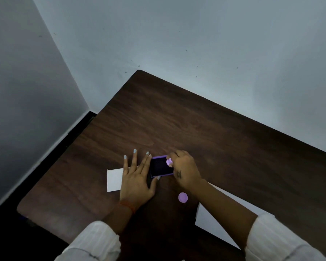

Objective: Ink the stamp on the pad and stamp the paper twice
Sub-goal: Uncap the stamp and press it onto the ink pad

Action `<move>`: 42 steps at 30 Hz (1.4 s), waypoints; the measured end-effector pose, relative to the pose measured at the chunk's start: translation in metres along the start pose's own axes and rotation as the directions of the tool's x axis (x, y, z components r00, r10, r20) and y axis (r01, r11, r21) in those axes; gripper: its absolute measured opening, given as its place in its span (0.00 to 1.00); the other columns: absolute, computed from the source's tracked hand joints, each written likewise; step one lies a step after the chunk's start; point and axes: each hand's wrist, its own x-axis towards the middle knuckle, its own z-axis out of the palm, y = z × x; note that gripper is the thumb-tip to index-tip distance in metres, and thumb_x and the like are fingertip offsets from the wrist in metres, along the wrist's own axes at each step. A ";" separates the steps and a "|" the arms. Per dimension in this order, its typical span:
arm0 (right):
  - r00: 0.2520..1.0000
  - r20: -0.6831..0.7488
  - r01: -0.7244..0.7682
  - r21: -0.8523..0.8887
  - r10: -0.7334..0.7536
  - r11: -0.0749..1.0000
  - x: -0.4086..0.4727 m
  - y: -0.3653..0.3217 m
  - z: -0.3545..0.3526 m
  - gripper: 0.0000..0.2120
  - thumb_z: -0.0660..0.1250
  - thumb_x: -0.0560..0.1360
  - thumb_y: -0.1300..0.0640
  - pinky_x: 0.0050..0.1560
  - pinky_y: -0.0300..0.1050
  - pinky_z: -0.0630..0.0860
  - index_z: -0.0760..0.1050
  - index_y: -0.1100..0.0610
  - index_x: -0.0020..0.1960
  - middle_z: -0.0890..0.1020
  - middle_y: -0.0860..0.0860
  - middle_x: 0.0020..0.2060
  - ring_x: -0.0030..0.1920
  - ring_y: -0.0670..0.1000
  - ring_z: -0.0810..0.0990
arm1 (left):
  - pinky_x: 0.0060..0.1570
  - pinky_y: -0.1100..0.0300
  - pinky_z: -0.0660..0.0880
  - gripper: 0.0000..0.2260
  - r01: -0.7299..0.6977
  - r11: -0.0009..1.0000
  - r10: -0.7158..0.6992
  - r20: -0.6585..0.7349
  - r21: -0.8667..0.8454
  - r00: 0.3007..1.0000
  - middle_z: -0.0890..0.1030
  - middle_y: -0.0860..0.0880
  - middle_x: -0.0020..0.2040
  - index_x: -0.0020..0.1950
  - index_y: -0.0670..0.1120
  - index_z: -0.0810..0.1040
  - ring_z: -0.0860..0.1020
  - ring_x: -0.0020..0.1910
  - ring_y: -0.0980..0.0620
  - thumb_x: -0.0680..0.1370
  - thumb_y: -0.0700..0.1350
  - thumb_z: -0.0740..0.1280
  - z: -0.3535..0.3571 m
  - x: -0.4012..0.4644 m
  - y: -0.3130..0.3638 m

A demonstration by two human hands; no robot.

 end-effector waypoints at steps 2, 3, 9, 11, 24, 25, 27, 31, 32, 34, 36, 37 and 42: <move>0.997 0.027 0.066 0.014 -0.066 0.998 0.002 0.007 -0.001 0.04 0.68 0.68 0.69 0.37 0.49 0.76 0.77 0.65 0.42 0.81 0.62 0.37 0.37 0.61 0.79 | 0.73 0.46 0.39 0.31 0.008 1.000 -0.008 0.004 0.003 1.000 0.67 0.48 0.72 0.73 0.46 0.60 0.51 0.75 0.43 0.74 0.60 0.57 0.000 0.001 0.000; 0.992 0.054 0.116 0.012 -0.116 0.993 0.005 0.012 -0.002 0.03 0.67 0.69 0.68 0.37 0.48 0.76 0.77 0.64 0.43 0.81 0.62 0.37 0.37 0.61 0.79 | 0.73 0.46 0.39 0.31 0.008 1.000 -0.008 0.004 0.001 1.000 0.67 0.48 0.72 0.73 0.46 0.60 0.51 0.75 0.43 0.74 0.60 0.57 0.000 0.000 0.001; 0.995 -0.009 0.099 -0.047 -0.100 0.994 0.002 0.012 0.006 0.07 0.72 0.65 0.69 0.34 0.46 0.76 0.77 0.64 0.42 0.81 0.61 0.36 0.35 0.60 0.79 | 0.74 0.44 0.42 0.31 0.001 1.000 -0.001 -0.003 -0.004 1.000 0.66 0.48 0.72 0.73 0.46 0.61 0.51 0.75 0.42 0.74 0.59 0.58 0.001 0.000 0.000; 1.000 -0.030 0.006 -0.046 -0.008 0.999 -0.004 0.004 0.009 0.08 0.72 0.65 0.68 0.36 0.48 0.77 0.77 0.64 0.44 0.82 0.61 0.38 0.38 0.60 0.79 | 0.73 0.44 0.41 0.31 -0.002 1.000 0.002 0.007 0.006 1.000 0.66 0.48 0.72 0.73 0.45 0.61 0.51 0.75 0.42 0.74 0.59 0.57 0.001 0.000 0.000; 0.715 0.388 -0.378 0.914 0.582 -0.144 -0.034 -0.002 -0.029 0.10 0.66 0.73 0.68 0.43 0.38 0.81 0.77 0.63 0.54 0.81 0.59 0.49 0.49 0.54 0.81 | 0.72 0.48 0.34 0.33 -0.016 0.997 0.014 0.040 0.069 0.999 0.64 0.45 0.73 0.74 0.45 0.57 0.48 0.75 0.43 0.73 0.61 0.53 -0.009 -0.001 0.002; 0.686 0.458 -0.337 0.888 0.565 -0.311 -0.044 -0.003 -0.037 0.10 0.64 0.74 0.68 0.42 0.38 0.81 0.76 0.63 0.55 0.81 0.59 0.50 0.49 0.53 0.81 | 0.72 0.48 0.34 0.33 -0.019 0.997 0.016 0.044 0.072 0.999 0.64 0.46 0.73 0.74 0.45 0.56 0.48 0.75 0.43 0.73 0.61 0.53 -0.009 -0.001 0.002; 0.656 0.537 -0.253 0.818 0.530 -0.516 -0.062 -0.005 -0.051 0.10 0.61 0.75 0.69 0.41 0.40 0.82 0.77 0.63 0.53 0.82 0.58 0.49 0.49 0.52 0.81 | 0.73 0.48 0.35 0.33 -0.021 0.997 0.017 0.043 0.077 0.999 0.64 0.46 0.73 0.74 0.46 0.57 0.48 0.75 0.44 0.73 0.62 0.52 -0.009 -0.002 0.002; 0.640 0.547 -0.099 0.755 0.540 -0.648 -0.102 -0.008 -0.070 0.10 0.62 0.74 0.68 0.42 0.43 0.82 0.82 0.63 0.42 0.86 0.58 0.41 0.43 0.52 0.84 | 0.73 0.46 0.37 0.34 -0.016 0.997 0.013 0.037 0.081 0.999 0.67 0.45 0.72 0.73 0.44 0.61 0.50 0.75 0.44 0.73 0.64 0.51 -0.009 -0.001 0.006; 0.631 0.544 -0.065 0.748 0.553 -0.661 -0.110 -0.009 -0.073 0.10 0.63 0.74 0.68 0.42 0.43 0.82 0.83 0.63 0.41 0.86 0.58 0.40 0.41 0.52 0.85 | 0.73 0.46 0.36 0.35 -0.016 0.996 0.012 0.041 0.091 0.999 0.68 0.45 0.72 0.72 0.44 0.62 0.51 0.75 0.44 0.73 0.66 0.49 -0.010 -0.002 0.006; 0.617 0.534 0.007 0.731 0.578 -0.683 -0.129 -0.009 -0.079 0.08 0.65 0.71 0.68 0.41 0.44 0.82 0.83 0.64 0.41 0.86 0.60 0.40 0.40 0.53 0.85 | 0.72 0.45 0.34 0.37 -0.044 0.993 0.038 0.054 0.114 0.998 0.68 0.45 0.71 0.72 0.44 0.63 0.51 0.75 0.43 0.73 0.68 0.43 -0.012 -0.003 0.007; 0.609 0.522 0.058 0.722 0.598 -0.690 -0.145 -0.005 -0.083 0.07 0.66 0.70 0.67 0.41 0.45 0.83 0.83 0.65 0.39 0.86 0.61 0.40 0.39 0.54 0.85 | 0.72 0.44 0.33 0.38 -0.091 0.987 0.082 0.067 0.130 0.994 0.67 0.45 0.72 0.71 0.44 0.63 0.51 0.75 0.43 0.73 0.69 0.41 -0.013 -0.005 0.010; 0.605 0.518 0.075 0.719 0.605 -0.691 -0.152 -0.004 -0.084 0.07 0.66 0.69 0.67 0.41 0.45 0.82 0.83 0.65 0.39 0.86 0.61 0.40 0.39 0.54 0.85 | 0.72 0.44 0.33 0.38 -0.110 0.986 0.101 0.076 0.127 0.992 0.67 0.45 0.72 0.71 0.44 0.64 0.51 0.75 0.43 0.73 0.69 0.41 -0.014 -0.006 0.013; 0.586 0.480 0.162 0.720 0.653 -0.675 -0.180 0.009 -0.083 0.11 0.72 0.62 0.66 0.39 0.46 0.83 0.82 0.66 0.44 0.85 0.61 0.42 0.41 0.54 0.85 | 0.72 0.48 0.32 0.38 -0.229 0.973 0.226 0.129 0.010 0.966 0.65 0.46 0.72 0.70 0.44 0.66 0.52 0.75 0.44 0.73 0.69 0.43 -0.010 -0.008 0.053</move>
